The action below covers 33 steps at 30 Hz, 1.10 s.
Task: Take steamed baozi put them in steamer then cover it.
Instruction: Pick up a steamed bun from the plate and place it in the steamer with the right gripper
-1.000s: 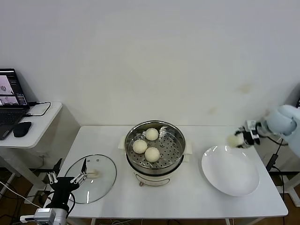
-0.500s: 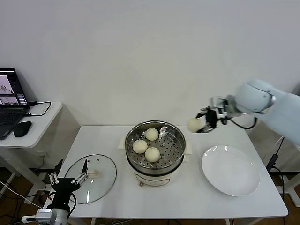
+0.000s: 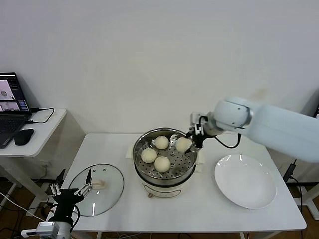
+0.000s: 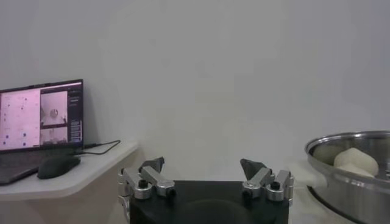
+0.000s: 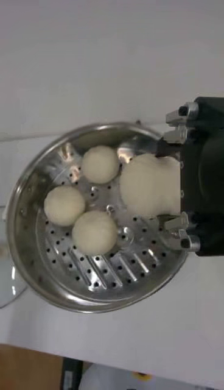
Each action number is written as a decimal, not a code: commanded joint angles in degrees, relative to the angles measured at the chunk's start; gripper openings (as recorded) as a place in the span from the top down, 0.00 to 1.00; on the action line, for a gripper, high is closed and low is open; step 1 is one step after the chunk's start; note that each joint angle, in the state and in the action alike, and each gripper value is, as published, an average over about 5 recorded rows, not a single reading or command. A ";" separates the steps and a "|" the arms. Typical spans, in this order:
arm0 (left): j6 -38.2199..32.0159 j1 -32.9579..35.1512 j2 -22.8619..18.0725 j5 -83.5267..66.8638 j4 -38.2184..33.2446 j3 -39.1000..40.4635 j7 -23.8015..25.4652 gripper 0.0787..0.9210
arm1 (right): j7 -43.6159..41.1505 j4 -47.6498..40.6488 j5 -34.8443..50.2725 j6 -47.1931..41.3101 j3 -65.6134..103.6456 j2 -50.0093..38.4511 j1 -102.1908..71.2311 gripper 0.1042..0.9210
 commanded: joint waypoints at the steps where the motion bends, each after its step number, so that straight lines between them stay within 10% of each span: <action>1: -0.05 0.07 -0.06 -0.01 -0.03 -0.13 0.00 0.12 | 2.73 -5.91 -0.57 -3.19 -0.21 5.18 -5.61 0.40; 20: -0.11 -0.24 -0.12 -0.13 0.26 -0.27 0.02 0.12 | 3.24 -10.25 -3.49 -2.76 2.16 7.30 -8.86 0.39; 33: -0.07 -0.34 -0.22 -0.14 -0.11 -0.16 0.06 0.12 | 4.70 1.31 3.42 -2.60 11.86 -1.20 -6.76 0.12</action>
